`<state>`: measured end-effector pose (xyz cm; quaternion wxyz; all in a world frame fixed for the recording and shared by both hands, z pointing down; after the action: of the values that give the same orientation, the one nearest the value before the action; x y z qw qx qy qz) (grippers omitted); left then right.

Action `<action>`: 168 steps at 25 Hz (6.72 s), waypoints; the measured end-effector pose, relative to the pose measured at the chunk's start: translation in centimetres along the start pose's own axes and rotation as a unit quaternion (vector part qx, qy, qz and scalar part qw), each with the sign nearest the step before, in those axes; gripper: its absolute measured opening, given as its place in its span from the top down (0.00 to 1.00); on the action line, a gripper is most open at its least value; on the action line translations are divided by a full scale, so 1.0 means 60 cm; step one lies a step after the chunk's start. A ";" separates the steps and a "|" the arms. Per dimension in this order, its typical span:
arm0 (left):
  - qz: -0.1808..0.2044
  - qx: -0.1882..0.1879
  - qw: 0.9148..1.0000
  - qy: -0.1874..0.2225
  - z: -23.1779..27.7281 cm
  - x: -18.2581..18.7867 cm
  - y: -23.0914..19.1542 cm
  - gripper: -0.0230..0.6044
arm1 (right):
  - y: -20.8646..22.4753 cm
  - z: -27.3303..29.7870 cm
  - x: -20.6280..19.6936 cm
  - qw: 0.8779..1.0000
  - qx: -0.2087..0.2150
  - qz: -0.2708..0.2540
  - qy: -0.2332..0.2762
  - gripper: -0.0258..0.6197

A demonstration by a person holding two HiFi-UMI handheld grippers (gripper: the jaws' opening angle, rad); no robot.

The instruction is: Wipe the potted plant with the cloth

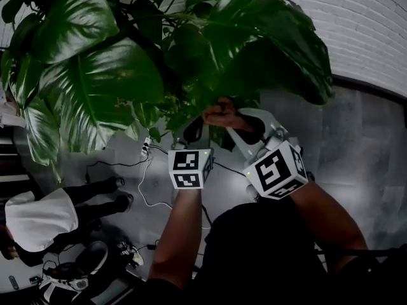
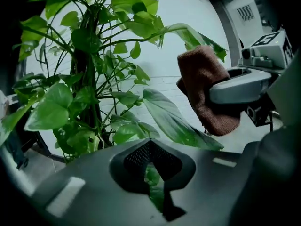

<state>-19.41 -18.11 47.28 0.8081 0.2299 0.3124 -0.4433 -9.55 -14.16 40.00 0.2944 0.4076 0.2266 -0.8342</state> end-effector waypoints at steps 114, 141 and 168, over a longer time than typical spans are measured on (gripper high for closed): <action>0.026 -0.134 0.990 0.034 0.081 -0.072 0.136 0.94 | -0.099 0.046 -0.215 0.996 0.058 0.059 -0.045 0.86; 0.048 -0.083 0.995 0.030 0.042 -0.073 0.097 0.94 | 0.067 -0.061 -0.178 0.993 -0.037 0.111 0.011 0.86; 0.040 -0.038 0.998 0.032 0.042 -0.055 0.079 0.94 | 0.082 0.123 -0.013 0.917 -0.193 -0.348 -0.019 0.86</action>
<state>-15.89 -15.49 51.84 0.8229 0.2257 0.3455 -0.3905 -9.87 -22.05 44.12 0.0629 0.2224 0.5053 -0.8314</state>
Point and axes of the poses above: the fingertips, and each gripper's own axes: z forward along the fingers, y to its right, x out of its top, the point moved 3 cm from there along -z, backward along the fingers, and after that the axes turned 15 degrees about -y, right-handed, at the moved point
